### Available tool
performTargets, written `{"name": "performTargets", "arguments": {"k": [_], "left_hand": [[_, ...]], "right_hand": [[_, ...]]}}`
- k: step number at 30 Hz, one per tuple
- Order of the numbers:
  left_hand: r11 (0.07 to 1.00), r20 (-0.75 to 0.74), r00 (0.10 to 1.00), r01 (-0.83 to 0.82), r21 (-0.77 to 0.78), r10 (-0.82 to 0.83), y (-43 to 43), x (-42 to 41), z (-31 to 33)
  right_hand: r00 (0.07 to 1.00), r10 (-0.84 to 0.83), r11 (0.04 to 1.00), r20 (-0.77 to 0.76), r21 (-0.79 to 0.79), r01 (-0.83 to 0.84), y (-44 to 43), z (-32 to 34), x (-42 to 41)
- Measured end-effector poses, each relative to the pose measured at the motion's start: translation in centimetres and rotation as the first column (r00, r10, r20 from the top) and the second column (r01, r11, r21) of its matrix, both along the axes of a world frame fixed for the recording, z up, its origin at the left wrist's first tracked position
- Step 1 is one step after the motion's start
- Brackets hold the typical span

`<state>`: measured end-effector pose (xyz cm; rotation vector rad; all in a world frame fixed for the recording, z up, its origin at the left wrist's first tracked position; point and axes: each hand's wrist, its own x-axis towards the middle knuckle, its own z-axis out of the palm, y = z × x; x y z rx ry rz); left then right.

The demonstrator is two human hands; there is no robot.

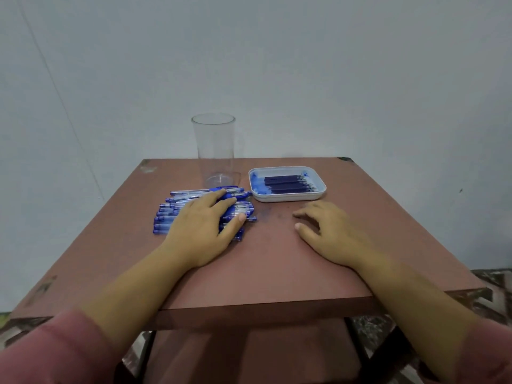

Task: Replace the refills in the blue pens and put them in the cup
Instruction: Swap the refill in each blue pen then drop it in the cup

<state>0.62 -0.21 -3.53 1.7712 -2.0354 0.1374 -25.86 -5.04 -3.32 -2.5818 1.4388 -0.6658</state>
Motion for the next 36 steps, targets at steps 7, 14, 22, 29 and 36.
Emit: {"name": "performTargets", "arguments": {"k": [7, 14, 22, 29, 36], "left_hand": [[0.999, 0.004, 1.0, 0.016, 0.042, -0.017, 0.0, 0.3, 0.4], [0.992, 0.02, 0.994, 0.109, 0.069, -0.11, -0.6, 3.0, 3.1], [0.988, 0.003, 0.99, 0.137, 0.066, -0.138, -0.5, 4.8, 1.2], [0.987, -0.013, 0.989, 0.149, 0.053, -0.148, -0.2, 4.5, 0.5], [0.99, 0.087, 0.988, 0.13, -0.058, -0.125, -0.3, 4.2, 1.0]], "right_hand": [[0.999, 0.018, 0.999, -0.04, -0.033, -0.019, -0.3, 0.3, 0.1], [0.981, 0.182, 0.983, -0.063, -0.023, -0.184, -1.2, 3.7, 3.5], [0.912, 0.408, 0.909, -0.044, -0.073, -0.411, -2.3, 2.7, 7.0], [0.905, 0.422, 0.864, -0.057, -0.279, -0.42, -2.9, 0.8, 8.1], [0.921, 0.382, 0.871, 0.073, -0.361, -0.333, -2.8, 1.3, 8.1]]}}
